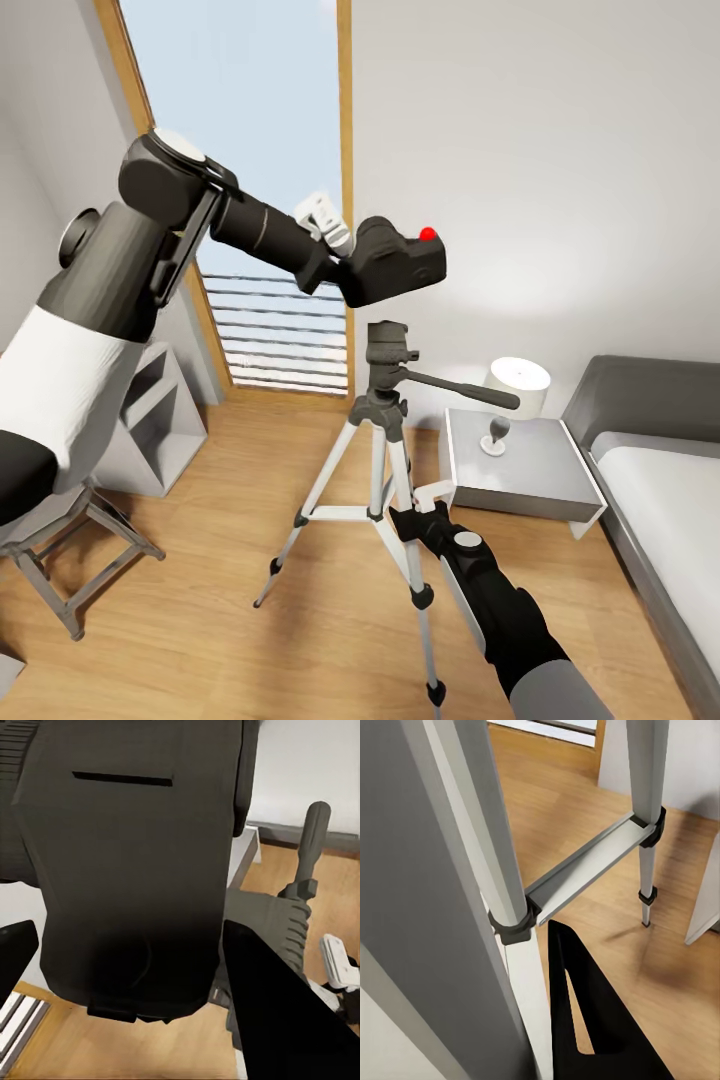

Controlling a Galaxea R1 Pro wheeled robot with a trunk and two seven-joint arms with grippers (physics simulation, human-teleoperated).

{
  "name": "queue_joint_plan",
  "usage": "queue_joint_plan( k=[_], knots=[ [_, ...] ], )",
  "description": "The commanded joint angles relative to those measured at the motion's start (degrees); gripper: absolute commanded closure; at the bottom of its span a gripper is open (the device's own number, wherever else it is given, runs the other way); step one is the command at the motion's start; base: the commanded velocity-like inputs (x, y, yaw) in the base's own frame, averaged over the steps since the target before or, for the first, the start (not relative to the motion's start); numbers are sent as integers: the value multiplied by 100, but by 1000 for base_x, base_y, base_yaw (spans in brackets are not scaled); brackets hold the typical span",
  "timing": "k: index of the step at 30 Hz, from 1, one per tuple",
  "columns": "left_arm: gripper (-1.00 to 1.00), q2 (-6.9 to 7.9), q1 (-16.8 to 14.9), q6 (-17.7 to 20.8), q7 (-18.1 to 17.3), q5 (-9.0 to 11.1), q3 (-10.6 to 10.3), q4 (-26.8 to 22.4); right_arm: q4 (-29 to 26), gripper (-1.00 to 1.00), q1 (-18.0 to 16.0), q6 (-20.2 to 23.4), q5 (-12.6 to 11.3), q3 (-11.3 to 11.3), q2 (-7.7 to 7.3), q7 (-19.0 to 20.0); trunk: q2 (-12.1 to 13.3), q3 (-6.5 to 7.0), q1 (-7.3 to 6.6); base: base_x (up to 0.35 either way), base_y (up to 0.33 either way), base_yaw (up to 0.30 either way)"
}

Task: Attach the digital camera to the camera tripod in the bedroom.

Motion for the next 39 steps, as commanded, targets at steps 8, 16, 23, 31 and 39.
queue_joint_plan(
  k=[8,16,23,31,39],
  knots=[
    [100,50,-7,85,-70,-60,-443,-16,-10,100,-5,31,31,-5,3,24,-13,-12,3,0,0,0],
    [100,119,-7,88,-75,-63,-519,-32,-3,100,-5,31,30,-5,3,24,-13,-12,3,0,0,0],
    [100,184,-10,79,-71,-71,-588,-41,4,100,-5,31,34,-5,3,24,-13,-12,3,0,0,0],
    [100,258,-10,70,-81,-54,-648,-100,7,100,-5,31,30,-5,3,24,-13,-12,3,0,0,0],
    [100,349,-8,63,-433,-51,-652,-137,7,100,-5,31,31,-5,3,24,-13,-12,3,0,0,0]
  ],
)
